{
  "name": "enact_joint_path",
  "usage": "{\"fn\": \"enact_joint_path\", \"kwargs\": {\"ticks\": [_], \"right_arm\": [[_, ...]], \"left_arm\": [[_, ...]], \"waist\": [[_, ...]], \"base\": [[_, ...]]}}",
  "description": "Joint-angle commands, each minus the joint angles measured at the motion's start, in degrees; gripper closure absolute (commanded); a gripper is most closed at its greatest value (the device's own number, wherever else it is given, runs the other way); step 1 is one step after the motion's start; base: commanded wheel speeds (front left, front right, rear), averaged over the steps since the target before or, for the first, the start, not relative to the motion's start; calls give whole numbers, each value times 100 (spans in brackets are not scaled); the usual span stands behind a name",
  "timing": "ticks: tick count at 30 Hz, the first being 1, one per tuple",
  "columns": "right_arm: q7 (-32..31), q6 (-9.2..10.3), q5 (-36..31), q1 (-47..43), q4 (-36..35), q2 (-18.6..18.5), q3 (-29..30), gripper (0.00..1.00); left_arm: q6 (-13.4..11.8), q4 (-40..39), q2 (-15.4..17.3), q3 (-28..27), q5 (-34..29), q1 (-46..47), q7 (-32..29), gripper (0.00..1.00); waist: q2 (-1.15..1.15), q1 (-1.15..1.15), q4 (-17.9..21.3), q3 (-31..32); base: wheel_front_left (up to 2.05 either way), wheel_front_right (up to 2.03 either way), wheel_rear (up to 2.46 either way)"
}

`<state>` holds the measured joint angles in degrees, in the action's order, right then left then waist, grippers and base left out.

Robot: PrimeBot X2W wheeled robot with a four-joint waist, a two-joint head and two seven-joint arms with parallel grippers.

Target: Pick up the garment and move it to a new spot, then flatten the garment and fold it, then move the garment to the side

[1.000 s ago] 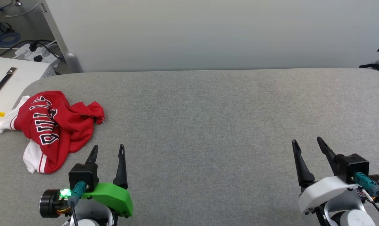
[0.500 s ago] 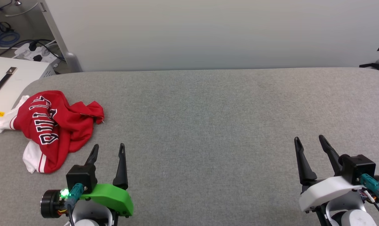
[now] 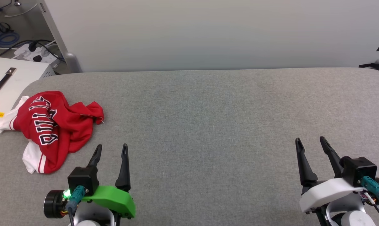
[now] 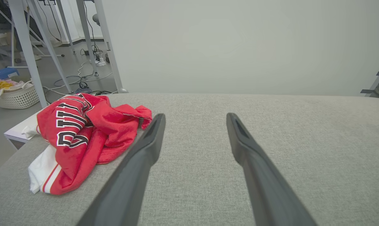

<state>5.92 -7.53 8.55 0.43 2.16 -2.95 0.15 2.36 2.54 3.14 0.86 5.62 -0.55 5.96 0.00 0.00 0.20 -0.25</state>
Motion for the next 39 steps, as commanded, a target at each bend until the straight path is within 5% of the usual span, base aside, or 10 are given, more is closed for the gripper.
{"fn": "enact_joint_path", "kwargs": {"ticks": [1,39], "right_arm": [[72,2,63,-47,31,3,11,0],[518,3,564,-31,271,5,-21,0]], "left_arm": [[48,63,-11,17,63,-115,56,0],[167,441,-19,42,435,-122,508,0]], "waist": [[0,0,2,-2],[0,0,16,-79]], "base": [[0,0,0],[0,0,0]]}}
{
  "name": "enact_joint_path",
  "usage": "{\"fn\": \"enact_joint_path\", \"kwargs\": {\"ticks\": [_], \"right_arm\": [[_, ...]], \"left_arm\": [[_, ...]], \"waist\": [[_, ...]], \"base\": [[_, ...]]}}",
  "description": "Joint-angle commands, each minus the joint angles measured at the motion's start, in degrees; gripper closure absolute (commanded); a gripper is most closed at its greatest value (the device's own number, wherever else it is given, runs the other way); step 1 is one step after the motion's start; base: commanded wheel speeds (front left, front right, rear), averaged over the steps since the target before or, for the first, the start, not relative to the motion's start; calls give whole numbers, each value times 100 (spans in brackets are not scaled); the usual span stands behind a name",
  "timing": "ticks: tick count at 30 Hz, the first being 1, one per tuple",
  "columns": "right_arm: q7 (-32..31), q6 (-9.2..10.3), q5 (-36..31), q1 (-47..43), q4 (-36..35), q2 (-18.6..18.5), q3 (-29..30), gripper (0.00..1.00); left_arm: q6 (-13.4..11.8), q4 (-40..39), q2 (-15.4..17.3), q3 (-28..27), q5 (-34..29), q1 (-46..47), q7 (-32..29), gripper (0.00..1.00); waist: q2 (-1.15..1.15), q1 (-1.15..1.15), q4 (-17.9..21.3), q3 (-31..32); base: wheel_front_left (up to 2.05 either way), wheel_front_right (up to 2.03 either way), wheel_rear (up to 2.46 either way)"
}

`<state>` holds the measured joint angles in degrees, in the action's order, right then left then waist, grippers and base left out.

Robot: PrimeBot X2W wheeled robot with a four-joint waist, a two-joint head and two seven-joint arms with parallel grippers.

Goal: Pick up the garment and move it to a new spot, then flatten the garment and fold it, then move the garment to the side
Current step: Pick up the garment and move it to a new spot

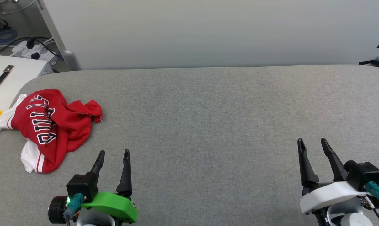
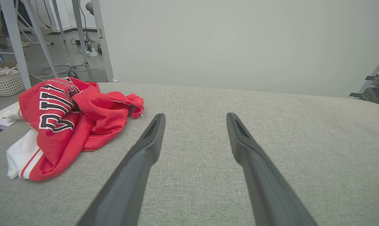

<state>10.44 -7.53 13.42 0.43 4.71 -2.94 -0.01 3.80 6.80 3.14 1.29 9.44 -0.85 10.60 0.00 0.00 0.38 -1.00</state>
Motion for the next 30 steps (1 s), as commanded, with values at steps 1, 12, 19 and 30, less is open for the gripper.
{"fn": "enact_joint_path", "kwargs": {"ticks": [1,12,19,30], "right_arm": [[78,3,90,-31,15,4,-6,0],[206,4,238,-71,-72,5,-169,0],[289,4,248,-113,-31,5,-433,0],[418,4,317,-151,33,6,-718,0]], "left_arm": [[27,21,-19,-1,62,-91,58,0],[60,59,-22,-2,152,-36,187,0],[61,108,-23,-20,209,-23,271,0],[101,146,-25,16,308,-76,402,0]], "waist": [[0,0,-5,-10],[0,0,-268,-76],[0,0,-807,-77],[0,0,-1798,-30]], "base": [[0,0,0],[0,0,0],[0,0,0],[0,0,0]]}}
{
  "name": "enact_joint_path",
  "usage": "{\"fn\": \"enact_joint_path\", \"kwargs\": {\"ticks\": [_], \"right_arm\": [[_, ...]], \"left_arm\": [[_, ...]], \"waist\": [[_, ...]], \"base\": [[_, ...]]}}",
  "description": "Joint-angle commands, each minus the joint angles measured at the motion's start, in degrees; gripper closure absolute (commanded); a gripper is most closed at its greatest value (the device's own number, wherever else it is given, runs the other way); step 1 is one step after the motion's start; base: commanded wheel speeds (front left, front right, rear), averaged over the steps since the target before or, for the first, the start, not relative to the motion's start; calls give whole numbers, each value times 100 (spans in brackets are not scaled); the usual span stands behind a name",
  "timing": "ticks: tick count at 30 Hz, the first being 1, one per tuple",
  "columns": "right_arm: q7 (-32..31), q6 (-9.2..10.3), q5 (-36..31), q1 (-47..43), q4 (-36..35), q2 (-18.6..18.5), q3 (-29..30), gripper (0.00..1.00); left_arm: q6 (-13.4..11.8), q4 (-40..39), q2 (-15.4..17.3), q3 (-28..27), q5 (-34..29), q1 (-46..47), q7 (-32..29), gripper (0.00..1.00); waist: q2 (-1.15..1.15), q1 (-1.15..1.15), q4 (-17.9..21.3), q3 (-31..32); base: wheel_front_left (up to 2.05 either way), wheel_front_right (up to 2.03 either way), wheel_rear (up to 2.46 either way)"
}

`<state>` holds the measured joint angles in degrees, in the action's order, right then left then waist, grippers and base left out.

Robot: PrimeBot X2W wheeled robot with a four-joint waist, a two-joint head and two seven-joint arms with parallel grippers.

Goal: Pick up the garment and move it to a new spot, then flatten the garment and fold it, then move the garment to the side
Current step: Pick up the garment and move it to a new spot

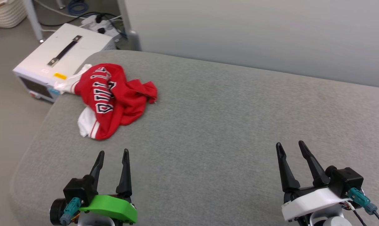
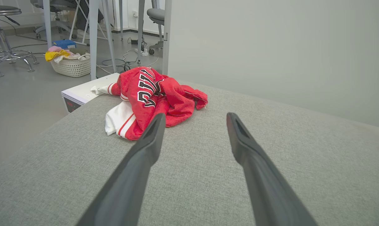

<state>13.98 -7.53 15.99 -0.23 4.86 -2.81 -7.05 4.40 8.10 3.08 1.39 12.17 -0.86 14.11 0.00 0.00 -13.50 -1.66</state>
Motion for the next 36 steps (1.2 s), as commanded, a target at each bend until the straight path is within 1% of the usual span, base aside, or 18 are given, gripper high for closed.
{"fn": "enact_joint_path", "kwargs": {"ticks": [1,4,8,13,18,24,29,33,36], "right_arm": [[75,4,75,-86,20,-7,-29,0],[102,4,111,-98,36,-7,-68,0],[102,4,124,-114,65,-7,-91,0],[102,4,135,-118,79,-7,-134,0],[102,4,154,-112,88,-7,-163,0],[102,4,152,-106,83,-7,-180,0],[102,4,113,-62,66,-7,-182,0],[102,4,27,3,15,-7,-155,0],[102,4,-105,99,-27,-7,-146,0]], "left_arm": [[44,20,-20,15,40,-85,61,0],[55,22,-21,40,56,-114,89,0],[74,14,-21,79,40,-148,89,0],[110,24,-21,141,33,-160,89,0],[127,28,-21,169,57,-170,89,0],[133,16,-21,137,53,-158,89,0],[125,-6,-21,83,95,-143,89,0],[140,36,-21,47,142,-12,89,0],[199,226,-13,28,121,281,89,0]], "waist": [[0,0,-484,47],[0,0,-724,70],[0,0,-944,91],[0,0,-1133,87],[0,0,-1243,87],[0,0,-1290,67],[0,0,-1245,-35],[0,0,-1153,-244],[0,0,-1050,-495]], "base": [[0,0,0],[0,0,0],[0,0,0],[0,0,0],[0,0,0],[0,0,0],[0,0,0],[0,0,0],[0,0,0]]}}
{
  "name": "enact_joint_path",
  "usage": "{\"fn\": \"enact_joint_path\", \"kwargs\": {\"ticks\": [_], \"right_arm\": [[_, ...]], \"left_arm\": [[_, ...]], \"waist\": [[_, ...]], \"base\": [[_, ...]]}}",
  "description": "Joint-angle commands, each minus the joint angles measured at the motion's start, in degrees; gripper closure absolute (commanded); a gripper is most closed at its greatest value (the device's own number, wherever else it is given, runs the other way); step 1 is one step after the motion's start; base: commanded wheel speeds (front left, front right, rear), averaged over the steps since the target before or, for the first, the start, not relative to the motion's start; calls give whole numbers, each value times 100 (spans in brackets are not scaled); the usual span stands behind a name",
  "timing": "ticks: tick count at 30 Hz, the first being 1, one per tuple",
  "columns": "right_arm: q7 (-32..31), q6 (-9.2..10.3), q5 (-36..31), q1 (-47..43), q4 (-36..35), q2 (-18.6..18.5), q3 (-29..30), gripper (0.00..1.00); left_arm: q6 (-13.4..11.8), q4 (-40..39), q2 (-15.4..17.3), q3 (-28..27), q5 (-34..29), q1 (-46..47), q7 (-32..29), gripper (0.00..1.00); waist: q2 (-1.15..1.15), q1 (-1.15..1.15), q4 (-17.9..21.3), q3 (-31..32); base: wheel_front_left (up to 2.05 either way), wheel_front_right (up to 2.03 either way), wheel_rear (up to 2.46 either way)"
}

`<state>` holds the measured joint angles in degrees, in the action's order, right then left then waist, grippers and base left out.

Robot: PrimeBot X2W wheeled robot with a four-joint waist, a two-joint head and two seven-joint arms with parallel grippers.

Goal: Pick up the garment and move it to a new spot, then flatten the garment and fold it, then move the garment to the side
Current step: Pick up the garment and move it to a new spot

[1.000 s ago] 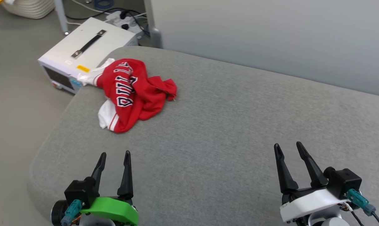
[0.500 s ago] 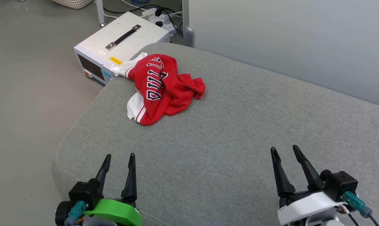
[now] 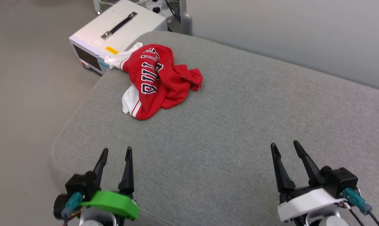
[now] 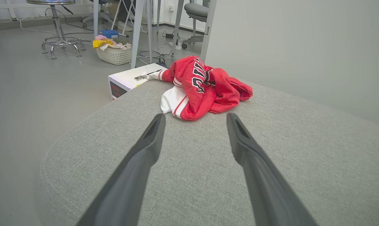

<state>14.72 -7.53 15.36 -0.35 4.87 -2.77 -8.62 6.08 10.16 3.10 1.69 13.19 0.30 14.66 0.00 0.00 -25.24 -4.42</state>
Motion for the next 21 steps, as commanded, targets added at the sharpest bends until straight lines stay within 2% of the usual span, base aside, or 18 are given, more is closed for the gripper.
{"fn": "enact_joint_path", "kwargs": {"ticks": [1,4,6,11,16,21], "right_arm": [[28,4,-98,154,-48,-10,-2,0],[28,4,-243,276,-101,-13,-27,0],[28,4,-326,373,-141,-30,-52,0],[28,4,-428,626,-241,-91,-153,0],[28,4,-513,811,-326,-136,-185,0],[28,4,-568,993,-377,-158,-262,0]], "left_arm": [[57,176,16,9,65,307,34,0],[107,613,249,135,190,872,-31,0],[124,899,484,245,266,1366,-282,0],[138,1469,1087,644,729,2676,-1271,0],[139,1875,1871,1413,1072,3818,-2079,0],[140,2309,2395,2030,1909,4709,-3002,0]], "waist": [[0,0,181,-338],[0,0,329,-609],[0,0,459,-831],[0,0,812,-1354],[0,0,1079,-1775],[0,0,1327,-2148]], "base": [[0,0,0],[0,0,0],[0,0,0],[0,0,0],[0,0,0],[0,0,0]]}}
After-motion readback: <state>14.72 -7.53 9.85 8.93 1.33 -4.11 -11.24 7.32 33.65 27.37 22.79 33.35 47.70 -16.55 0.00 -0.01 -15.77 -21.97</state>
